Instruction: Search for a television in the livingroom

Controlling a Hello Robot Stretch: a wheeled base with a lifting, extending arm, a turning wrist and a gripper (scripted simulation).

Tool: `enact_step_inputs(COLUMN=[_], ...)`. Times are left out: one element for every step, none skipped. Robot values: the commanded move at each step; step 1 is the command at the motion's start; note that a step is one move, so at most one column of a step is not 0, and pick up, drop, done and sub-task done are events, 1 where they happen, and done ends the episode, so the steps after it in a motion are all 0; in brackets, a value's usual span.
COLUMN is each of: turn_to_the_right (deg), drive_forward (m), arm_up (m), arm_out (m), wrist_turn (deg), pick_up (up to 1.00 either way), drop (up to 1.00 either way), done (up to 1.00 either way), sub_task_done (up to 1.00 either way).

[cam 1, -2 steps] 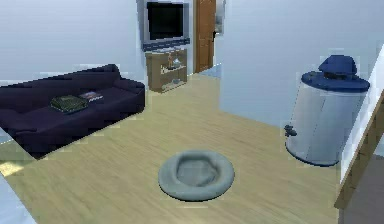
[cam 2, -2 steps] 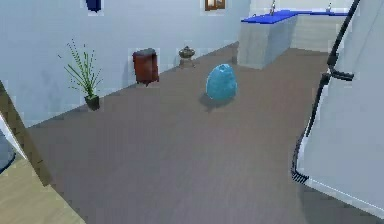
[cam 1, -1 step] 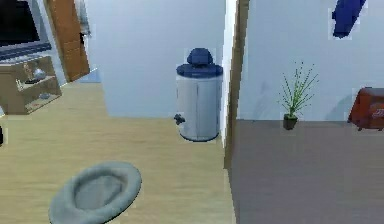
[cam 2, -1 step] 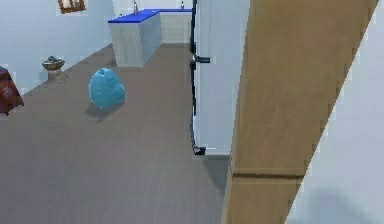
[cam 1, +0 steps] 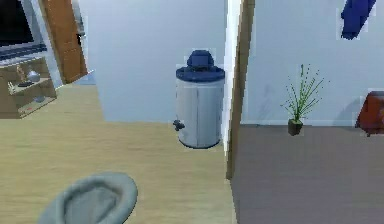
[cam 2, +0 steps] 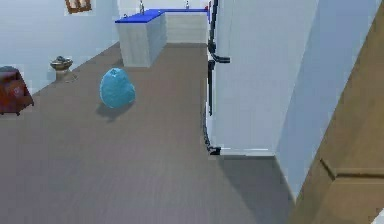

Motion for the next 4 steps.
enact_step_inputs(turn_to_the_right=[-39.0, 0.0, 12.0, 0.0], drive_forward=[0.0, 0.2, 0.0, 0.3], arm_up=[0.0, 0.0, 0.0, 0.0], arm_out=[0.0, 0.0, 0.0, 0.0], wrist_turn=[0.0, 0.0, 0.0, 0.0], pick_up=[0.0, 0.0, 0.0, 0.0], drop=[0.0, 0.0, 0.0, 0.0], done=[0.0, 0.0, 0.0, 0.0], sub_task_done=[0.0, 0.0, 0.0, 0.0])
